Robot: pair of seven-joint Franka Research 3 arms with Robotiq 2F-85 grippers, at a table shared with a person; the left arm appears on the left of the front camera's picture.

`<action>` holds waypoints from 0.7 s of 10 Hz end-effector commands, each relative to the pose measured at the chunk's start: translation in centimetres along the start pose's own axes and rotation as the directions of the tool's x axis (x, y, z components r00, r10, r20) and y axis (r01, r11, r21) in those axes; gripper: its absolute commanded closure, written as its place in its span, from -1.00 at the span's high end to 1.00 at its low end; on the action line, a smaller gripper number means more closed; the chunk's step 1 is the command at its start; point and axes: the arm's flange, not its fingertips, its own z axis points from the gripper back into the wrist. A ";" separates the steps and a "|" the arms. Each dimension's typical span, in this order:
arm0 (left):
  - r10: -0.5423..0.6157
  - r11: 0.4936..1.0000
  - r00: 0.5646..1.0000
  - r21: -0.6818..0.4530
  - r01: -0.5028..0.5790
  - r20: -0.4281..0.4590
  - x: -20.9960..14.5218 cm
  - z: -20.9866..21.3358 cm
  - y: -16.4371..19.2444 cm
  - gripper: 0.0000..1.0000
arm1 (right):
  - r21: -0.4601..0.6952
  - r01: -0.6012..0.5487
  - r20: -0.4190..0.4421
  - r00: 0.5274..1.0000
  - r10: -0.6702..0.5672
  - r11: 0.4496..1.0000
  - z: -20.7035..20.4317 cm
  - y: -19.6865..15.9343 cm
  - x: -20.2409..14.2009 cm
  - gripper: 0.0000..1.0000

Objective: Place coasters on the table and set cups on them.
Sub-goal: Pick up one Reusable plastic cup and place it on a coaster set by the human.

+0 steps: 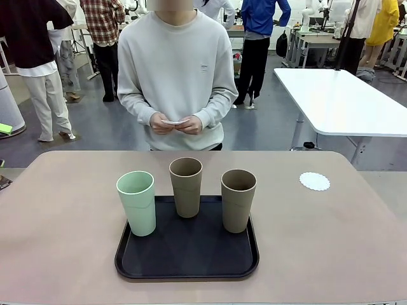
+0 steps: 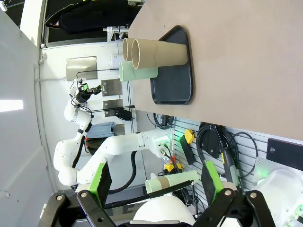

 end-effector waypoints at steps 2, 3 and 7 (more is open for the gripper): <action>-0.015 1.000 1.000 -0.022 0.015 0.005 -0.1 0.2 0.1 1.00 | 0.000 -0.001 0.007 1.000 0.001 1.000 0.1 -0.1 0.0 1.00; -0.015 1.000 1.000 -0.022 0.015 0.005 -0.1 0.2 0.1 1.00 | 0.000 -0.001 0.007 1.000 0.001 1.000 0.1 -0.1 0.0 1.00; -0.015 1.000 1.000 -0.022 0.015 0.005 -0.1 0.2 0.1 1.00 | 0.000 0.000 0.000 1.000 0.000 1.000 0.0 0.0 0.0 1.00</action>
